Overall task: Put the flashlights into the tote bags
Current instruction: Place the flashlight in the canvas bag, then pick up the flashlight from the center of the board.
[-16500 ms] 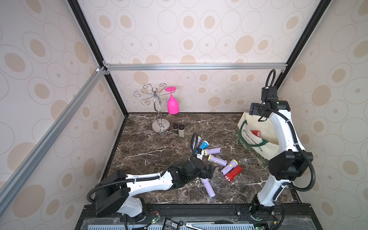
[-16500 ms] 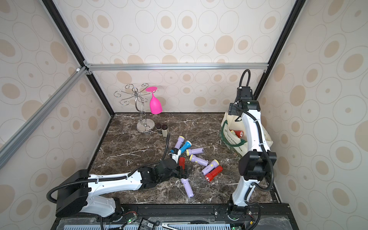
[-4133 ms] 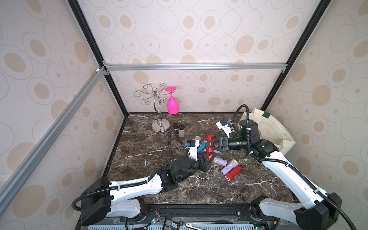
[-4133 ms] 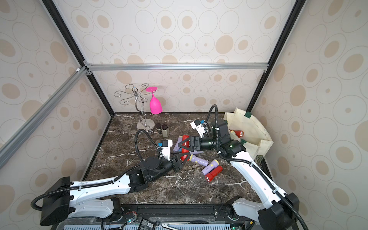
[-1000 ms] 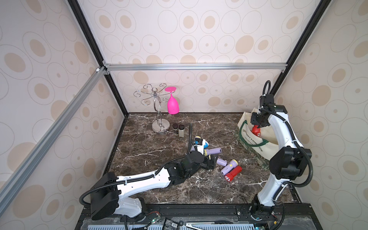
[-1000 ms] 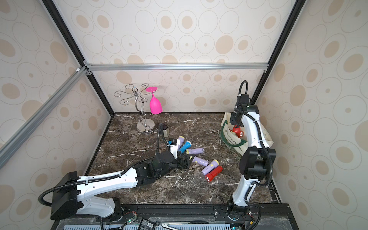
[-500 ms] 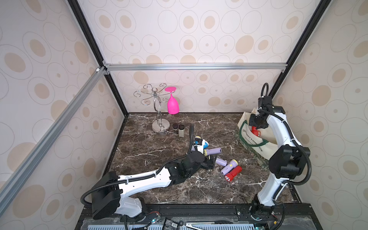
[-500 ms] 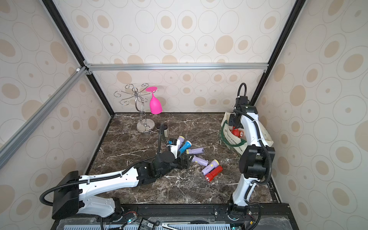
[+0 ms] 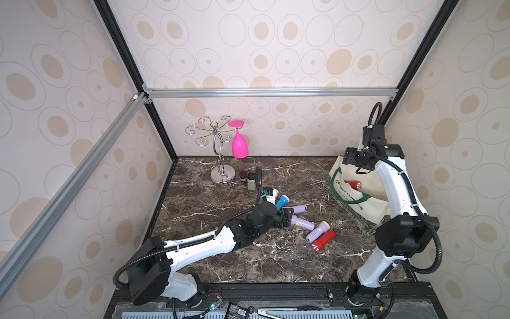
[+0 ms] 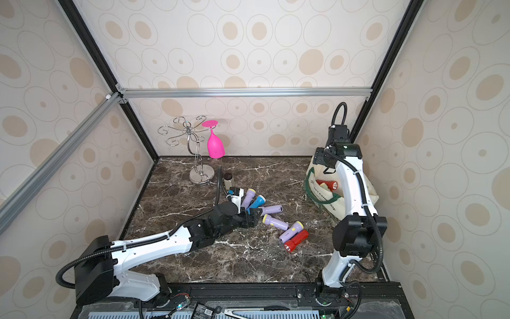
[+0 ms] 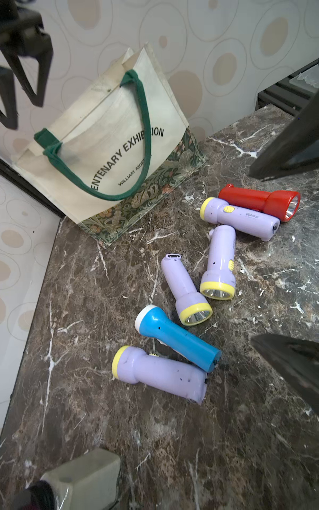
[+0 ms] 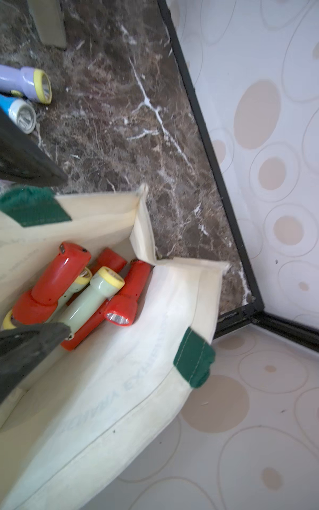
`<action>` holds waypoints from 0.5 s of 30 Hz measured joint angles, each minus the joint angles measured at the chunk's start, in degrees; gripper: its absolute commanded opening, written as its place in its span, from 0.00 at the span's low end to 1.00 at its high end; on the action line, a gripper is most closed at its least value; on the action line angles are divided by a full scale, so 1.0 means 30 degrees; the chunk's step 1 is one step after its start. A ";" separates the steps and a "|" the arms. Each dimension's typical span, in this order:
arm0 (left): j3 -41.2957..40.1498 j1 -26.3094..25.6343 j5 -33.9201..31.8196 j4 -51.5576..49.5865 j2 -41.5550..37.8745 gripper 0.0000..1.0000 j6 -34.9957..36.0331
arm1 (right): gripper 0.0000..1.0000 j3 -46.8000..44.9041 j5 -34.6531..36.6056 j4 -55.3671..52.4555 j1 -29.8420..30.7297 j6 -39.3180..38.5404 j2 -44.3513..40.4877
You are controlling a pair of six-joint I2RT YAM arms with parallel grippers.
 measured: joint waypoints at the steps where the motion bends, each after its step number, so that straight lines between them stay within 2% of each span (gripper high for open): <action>1: 0.0277 0.0284 0.0284 -0.0255 0.0277 0.85 0.0000 | 0.80 0.0219 -0.0073 -0.0015 0.0299 0.0022 -0.0022; 9: 0.1858 0.2521 0.2266 -0.2739 0.2477 0.83 0.0124 | 0.80 0.1333 -0.0656 -0.0670 0.3264 0.0270 -0.0525; 13: 0.2871 0.3381 0.2703 -0.3636 0.3555 0.82 0.0503 | 0.80 0.0758 -0.0794 -0.0903 0.4801 0.0408 -0.1705; 15: 0.3657 0.3781 0.2710 -0.4306 0.4226 0.81 0.0787 | 0.84 0.0153 -0.0874 -0.1005 0.5523 0.0583 -0.2601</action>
